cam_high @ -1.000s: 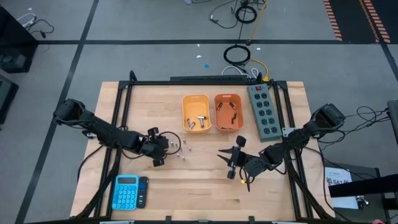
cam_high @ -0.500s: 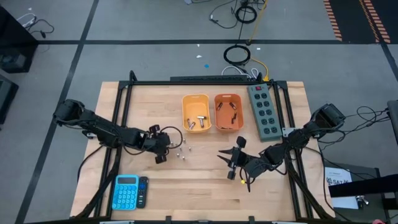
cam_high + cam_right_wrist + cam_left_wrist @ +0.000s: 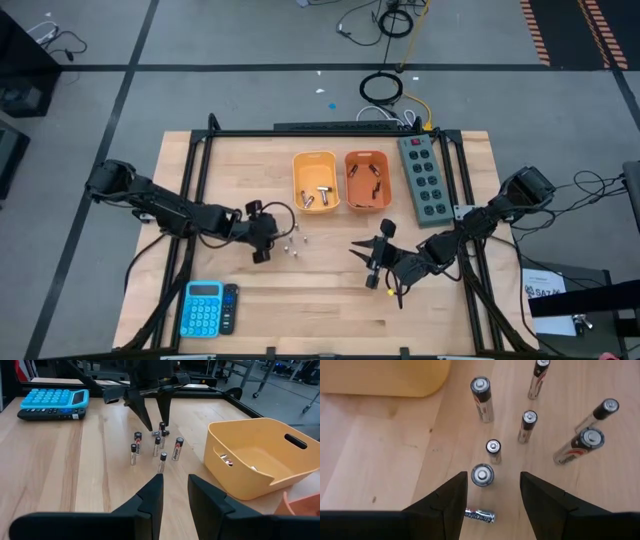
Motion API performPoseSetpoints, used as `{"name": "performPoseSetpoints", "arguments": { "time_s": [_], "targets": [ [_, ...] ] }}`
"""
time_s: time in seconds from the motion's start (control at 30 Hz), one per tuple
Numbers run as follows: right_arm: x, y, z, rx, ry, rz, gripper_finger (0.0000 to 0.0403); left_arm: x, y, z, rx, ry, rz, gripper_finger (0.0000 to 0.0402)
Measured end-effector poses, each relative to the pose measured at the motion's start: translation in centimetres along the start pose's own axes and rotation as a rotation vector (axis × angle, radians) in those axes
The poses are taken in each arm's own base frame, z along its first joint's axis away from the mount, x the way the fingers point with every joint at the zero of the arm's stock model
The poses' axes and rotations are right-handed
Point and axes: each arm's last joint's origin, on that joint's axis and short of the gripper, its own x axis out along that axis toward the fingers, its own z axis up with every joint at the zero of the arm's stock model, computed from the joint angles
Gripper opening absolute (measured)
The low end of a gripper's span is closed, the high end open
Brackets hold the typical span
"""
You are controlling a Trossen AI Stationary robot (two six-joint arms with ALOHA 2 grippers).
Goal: Sort batteries
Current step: Put the silver battery into the yellow bin
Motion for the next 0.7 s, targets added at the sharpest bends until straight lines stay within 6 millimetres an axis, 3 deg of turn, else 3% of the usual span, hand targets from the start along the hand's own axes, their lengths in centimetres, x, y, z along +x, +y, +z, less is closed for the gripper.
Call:
{"name": "performPoseSetpoints", "arguments": {
  "time_s": [0.7],
  "targets": [
    [0.01, -0.01, 0.00, -0.003, 0.000, -0.001, 0.0079, 0.32, 0.92, 0.55, 0.020, -0.019, -0.001, 0.0191]
  ]
}}
